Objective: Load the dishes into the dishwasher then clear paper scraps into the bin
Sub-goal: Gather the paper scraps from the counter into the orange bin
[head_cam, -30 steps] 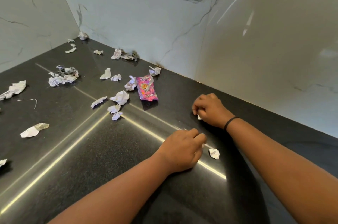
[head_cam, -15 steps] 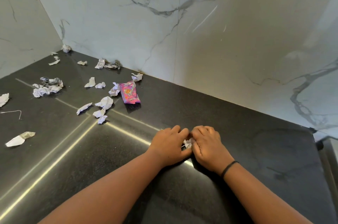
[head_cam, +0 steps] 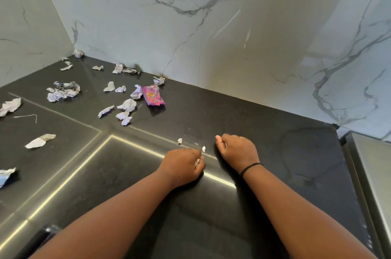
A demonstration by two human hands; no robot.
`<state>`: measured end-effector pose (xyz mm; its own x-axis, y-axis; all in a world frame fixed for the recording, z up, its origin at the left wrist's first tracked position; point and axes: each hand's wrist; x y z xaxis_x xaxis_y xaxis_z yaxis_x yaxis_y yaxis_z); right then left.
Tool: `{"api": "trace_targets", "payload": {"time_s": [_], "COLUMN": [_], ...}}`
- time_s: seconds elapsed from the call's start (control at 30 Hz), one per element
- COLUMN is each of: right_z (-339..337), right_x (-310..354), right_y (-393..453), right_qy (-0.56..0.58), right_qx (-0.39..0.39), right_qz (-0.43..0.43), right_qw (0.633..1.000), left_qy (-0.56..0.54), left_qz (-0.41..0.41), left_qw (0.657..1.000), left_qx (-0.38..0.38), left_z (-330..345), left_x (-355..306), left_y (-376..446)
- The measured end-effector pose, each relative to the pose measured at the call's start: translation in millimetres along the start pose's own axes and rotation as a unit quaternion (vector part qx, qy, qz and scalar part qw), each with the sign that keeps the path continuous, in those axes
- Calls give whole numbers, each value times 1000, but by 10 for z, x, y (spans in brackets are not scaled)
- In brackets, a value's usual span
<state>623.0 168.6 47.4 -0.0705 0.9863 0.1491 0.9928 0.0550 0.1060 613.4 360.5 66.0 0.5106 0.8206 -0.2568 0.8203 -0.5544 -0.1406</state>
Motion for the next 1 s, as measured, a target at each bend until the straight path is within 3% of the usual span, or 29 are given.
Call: {"api": "trace_targets", "payload": {"time_s": [0.13,0.2,0.27,0.37,0.4,0.47,0.53,0.57,0.6,0.67,0.7,0.73,0.8,0.87,0.93,1.0], "right_z": [-20,-91,-136,-208,-227,-190,-40,73,190,630,958,1283,1987,2668,3281,3910], "right_x": [482,840,1214,1948,2194,2628,3009,3153,3257,3368,3348,3302,3173,3054,2962,2898], "right_y": [-591,-977,-1356,-1911,-2080,-2365,-2601,-2697,-2766,-2905,-2983,-3057,-3164,-3231,-3147,-3045], "right_qy": [-4,-5,16,129,194,318,422,490,563,665,673,667,650,637,640,654], "right_qx": [54,80,124,133,127,129,188,230,274,383,420,441,448,447,460,467], "right_qz": [6,-5,-18,-23,-21,-9,23,64,124,268,317,353,409,433,428,413], "right_qw": [999,997,992,982,973,939,887,839,770,582,519,486,458,454,442,429], "left_qy": [-64,-161,-294,-493,-561,-706,-804,-830,-843,-848,-846,-845,-839,-827,-826,-834], "left_qz": [-5,7,12,-58,-93,-156,-214,-246,-277,-343,-380,-412,-461,-493,-491,-461], "left_qw": [998,987,954,855,806,671,543,493,456,402,373,342,289,267,268,295], "left_qx": [-8,-17,-59,-148,-164,-161,-119,-93,-68,-37,-26,-21,-21,-47,-72,-71], "left_z": [63,121,154,78,69,100,271,426,612,1145,1452,1750,2365,2986,3470,3940], "left_x": [55,135,224,410,485,620,762,814,846,885,897,908,990,1162,1401,1594], "left_y": [-711,-1208,-1739,-2508,-2719,-3090,-3384,-3495,-3576,-3706,-3760,-3806,-3835,-3748,-3545,-3308]}}
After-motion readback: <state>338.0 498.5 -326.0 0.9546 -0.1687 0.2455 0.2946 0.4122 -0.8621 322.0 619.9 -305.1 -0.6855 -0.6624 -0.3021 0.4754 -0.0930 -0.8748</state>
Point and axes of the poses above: each hand's wrist, its own y-axis towards the middle knuckle, its own z-axis out of the palm, x = y × z, and after that the axes turned 15 degrees about x, right-handed
